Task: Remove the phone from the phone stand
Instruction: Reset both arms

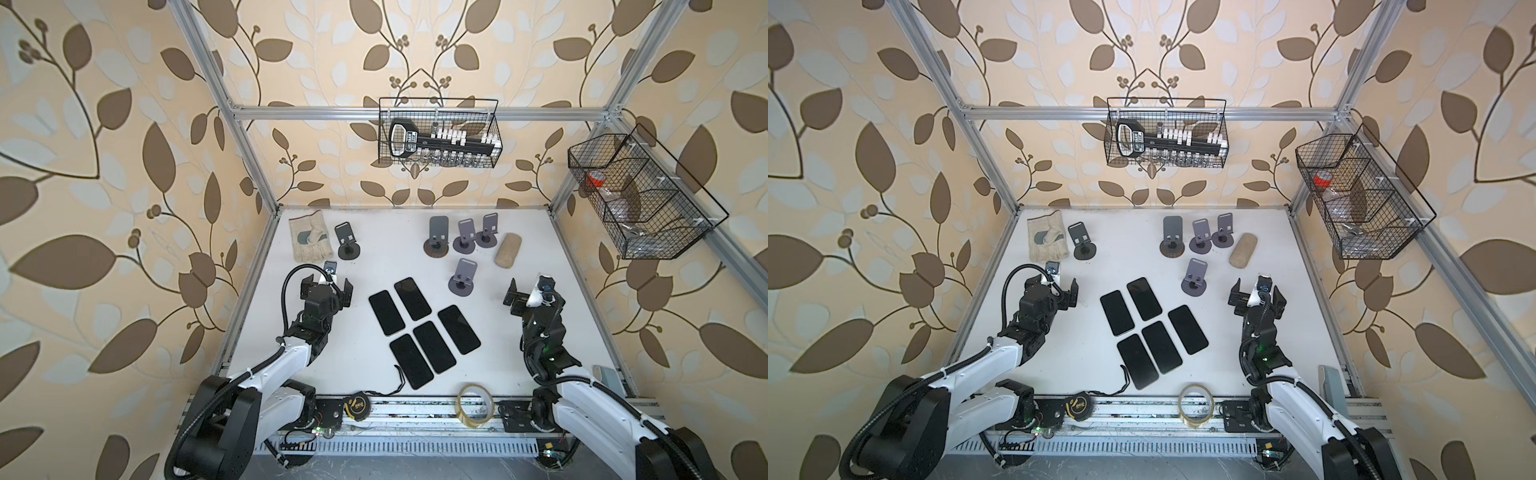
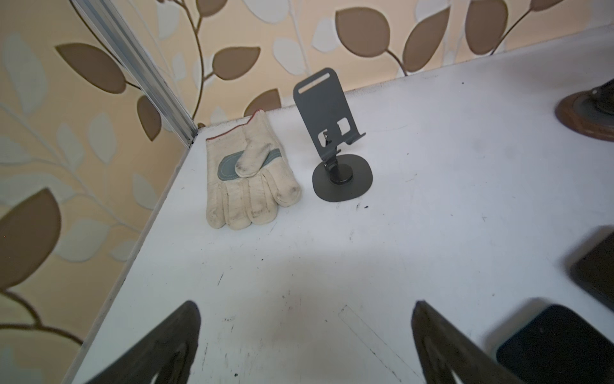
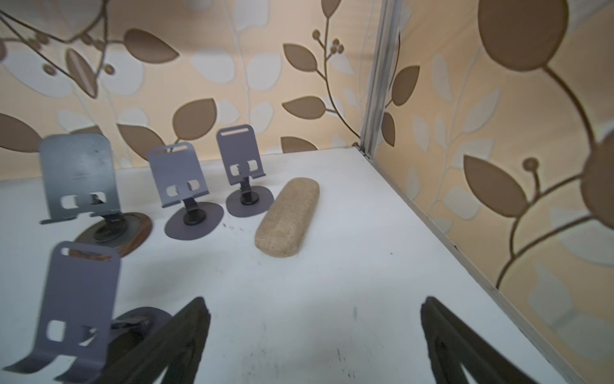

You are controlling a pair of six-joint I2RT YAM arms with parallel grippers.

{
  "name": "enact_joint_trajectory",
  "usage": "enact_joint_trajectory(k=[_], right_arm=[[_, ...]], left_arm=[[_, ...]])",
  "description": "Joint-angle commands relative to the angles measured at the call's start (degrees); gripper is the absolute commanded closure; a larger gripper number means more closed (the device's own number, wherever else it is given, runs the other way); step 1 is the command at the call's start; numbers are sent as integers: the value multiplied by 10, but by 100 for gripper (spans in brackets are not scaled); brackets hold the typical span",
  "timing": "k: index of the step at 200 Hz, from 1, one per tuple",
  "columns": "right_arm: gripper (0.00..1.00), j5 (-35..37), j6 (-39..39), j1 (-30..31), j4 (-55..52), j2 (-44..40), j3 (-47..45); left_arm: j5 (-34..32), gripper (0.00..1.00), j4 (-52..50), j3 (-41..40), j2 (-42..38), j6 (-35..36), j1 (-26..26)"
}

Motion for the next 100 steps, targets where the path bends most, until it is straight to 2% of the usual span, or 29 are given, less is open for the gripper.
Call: enact_joint_trajectory(k=[1,12,25,38,68,81,93,100], right_arm=[[0,-51,-31,-11,105,49,-14],[0,-62,-35,-16,132,84,-16],[0,-79,-48,-21,164,111,-13],[0,-103,-38,-46,209,146,-15],[0,-168,-6,-105,368,293,-23],[0,-182,-5,-106,268,258,1],[0,-183,-9,-106,310,285,1],[0,-178,-6,-106,279,274,9]], left_arm=[[66,1,74,9,28,3,31],[66,1,67,17,35,-3,39],[96,1,88,11,34,-25,59],[110,1,93,8,31,-36,70],[106,1,50,14,21,-49,74],[93,1,69,-3,25,-65,75],[93,1,105,-21,49,-66,75],[89,1,134,-26,65,-54,74]])
